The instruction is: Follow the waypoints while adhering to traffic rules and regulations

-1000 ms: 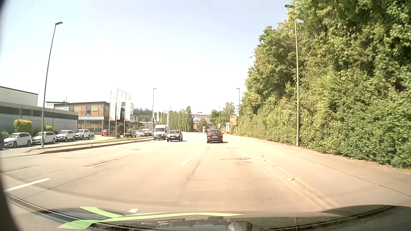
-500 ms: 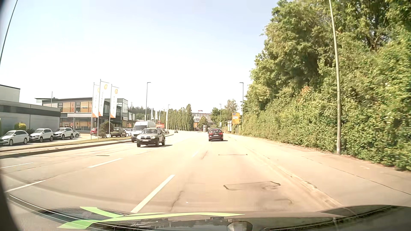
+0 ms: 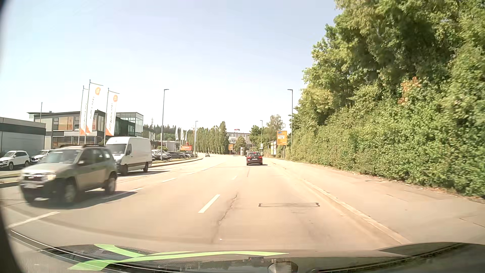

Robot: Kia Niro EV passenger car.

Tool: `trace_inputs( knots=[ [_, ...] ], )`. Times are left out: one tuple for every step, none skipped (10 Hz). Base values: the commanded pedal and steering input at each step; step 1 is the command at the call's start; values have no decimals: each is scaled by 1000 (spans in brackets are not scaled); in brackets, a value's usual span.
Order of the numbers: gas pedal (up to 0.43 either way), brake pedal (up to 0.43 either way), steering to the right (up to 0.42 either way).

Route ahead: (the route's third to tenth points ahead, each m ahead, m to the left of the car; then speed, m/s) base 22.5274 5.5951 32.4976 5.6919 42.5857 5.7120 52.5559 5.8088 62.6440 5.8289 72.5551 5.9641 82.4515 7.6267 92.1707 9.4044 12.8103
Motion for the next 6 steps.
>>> trace_inputs(
  knots=[
    [157, 0, -5],
    [157, 0, -5],
    [157, 0, -5],
    [157, 0, -4],
    [157, 0, -5],
    [157, 0, -5]
  ],
)
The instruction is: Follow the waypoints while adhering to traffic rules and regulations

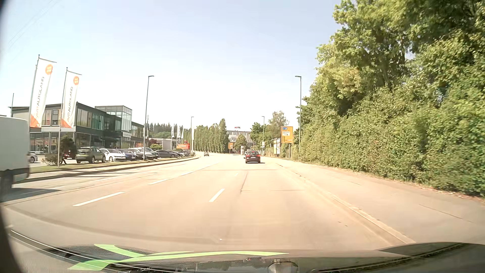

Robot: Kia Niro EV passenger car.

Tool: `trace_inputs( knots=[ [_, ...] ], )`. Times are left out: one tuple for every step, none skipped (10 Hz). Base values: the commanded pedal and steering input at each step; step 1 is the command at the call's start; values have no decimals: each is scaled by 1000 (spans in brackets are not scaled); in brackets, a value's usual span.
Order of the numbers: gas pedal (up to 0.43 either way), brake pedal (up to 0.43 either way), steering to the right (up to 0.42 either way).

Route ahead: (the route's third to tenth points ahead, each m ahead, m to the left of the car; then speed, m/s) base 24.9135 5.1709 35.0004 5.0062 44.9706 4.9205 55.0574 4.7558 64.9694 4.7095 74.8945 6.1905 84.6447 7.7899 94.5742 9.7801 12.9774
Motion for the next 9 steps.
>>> trace_inputs(
  knots=[
    [157, 0, -4],
    [157, 0, -5],
    [157, 0, -5],
    [157, 0, -5],
    [157, 0, -4],
    [157, 0, -4],
    [157, 0, -4],
    [157, 0, -4],
    [157, 0, -4]
  ],
)
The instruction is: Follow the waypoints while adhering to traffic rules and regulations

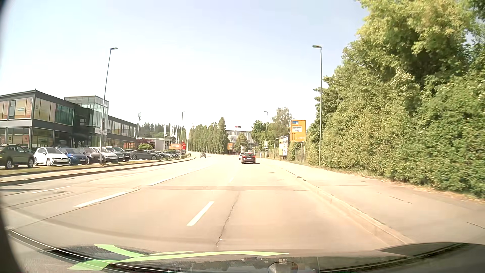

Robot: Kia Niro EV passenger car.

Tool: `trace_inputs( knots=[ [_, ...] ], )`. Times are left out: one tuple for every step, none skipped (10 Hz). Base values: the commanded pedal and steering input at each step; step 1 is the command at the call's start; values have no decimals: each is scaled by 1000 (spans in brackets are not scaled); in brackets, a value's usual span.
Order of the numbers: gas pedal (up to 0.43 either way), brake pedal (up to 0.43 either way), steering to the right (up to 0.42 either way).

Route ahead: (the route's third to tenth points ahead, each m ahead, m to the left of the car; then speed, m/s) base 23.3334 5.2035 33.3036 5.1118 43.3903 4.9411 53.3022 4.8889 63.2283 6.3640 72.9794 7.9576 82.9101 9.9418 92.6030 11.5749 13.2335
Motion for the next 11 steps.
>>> trace_inputs(
  knots=[
    [157, 0, -4],
    [157, 0, -4],
    [157, 0, -4],
    [157, 0, -4],
    [157, 0, -4],
    [157, 0, -5],
    [157, 0, -4],
    [157, 0, -7],
    [157, 0, -9],
    [157, 0, -10],
    [157, 0, -11]
  ],
)
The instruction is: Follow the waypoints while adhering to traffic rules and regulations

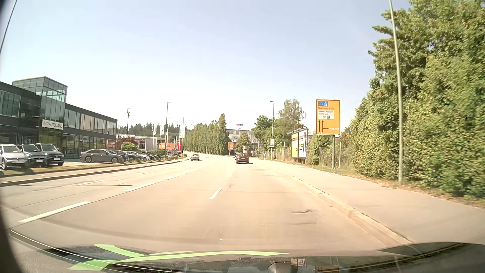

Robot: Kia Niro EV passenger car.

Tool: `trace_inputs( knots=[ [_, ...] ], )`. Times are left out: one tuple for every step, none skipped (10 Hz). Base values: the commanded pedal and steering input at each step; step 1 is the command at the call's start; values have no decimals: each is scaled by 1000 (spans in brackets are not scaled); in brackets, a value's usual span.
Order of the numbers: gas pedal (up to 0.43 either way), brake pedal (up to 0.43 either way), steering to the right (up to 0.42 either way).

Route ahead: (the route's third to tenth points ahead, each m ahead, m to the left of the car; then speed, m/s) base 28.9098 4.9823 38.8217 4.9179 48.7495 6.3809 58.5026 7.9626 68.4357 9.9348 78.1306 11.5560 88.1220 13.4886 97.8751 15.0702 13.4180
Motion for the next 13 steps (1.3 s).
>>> trace_inputs(
  knots=[
    [157, 0, -13],
    [157, 0, -15],
    [157, 0, -16],
    [157, 0, -16],
    [150, 0, -15],
    [130, 0, -14],
    [130, 0, -11],
    [130, 0, -10],
    [130, 0, -10],
    [130, 0, -10],
    [130, 0, -9],
    [130, 0, -9],
    [130, 0, -10]
  ],
)
